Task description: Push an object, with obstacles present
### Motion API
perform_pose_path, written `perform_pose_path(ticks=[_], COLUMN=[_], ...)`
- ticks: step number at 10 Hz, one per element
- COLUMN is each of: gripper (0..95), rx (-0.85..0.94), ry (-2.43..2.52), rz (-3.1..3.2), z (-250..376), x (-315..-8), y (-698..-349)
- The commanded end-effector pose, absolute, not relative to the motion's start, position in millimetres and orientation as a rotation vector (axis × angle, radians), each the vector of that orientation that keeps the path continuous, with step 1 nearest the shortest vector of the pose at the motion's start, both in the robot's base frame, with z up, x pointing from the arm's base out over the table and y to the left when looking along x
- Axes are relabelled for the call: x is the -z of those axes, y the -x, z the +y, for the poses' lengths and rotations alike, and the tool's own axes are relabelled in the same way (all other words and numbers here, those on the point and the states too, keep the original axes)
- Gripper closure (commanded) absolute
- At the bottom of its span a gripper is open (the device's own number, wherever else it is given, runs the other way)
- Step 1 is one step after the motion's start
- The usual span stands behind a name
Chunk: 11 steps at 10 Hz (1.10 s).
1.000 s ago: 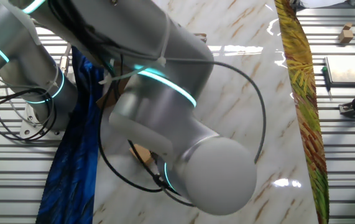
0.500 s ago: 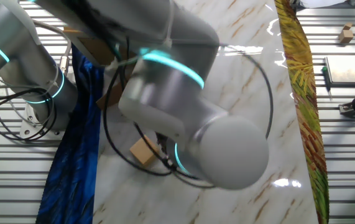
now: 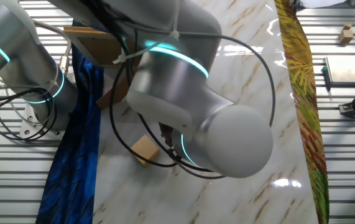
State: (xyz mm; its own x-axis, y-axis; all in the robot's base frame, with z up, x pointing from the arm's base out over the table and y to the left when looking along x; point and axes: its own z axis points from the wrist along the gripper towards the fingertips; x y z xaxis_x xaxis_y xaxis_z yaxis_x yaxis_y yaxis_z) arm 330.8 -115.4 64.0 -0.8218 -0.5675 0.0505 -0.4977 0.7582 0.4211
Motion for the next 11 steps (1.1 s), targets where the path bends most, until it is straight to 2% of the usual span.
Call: perform_pose_path(ticks=[1,11], gripper=[95.0,95.0], rx=[0.591,0.593], ry=[-0.86,-0.919], rz=[-2.772,-2.75], z=[-124.5,-173.3], x=[-61.4,-59.2], y=[-327.1,-304.1])
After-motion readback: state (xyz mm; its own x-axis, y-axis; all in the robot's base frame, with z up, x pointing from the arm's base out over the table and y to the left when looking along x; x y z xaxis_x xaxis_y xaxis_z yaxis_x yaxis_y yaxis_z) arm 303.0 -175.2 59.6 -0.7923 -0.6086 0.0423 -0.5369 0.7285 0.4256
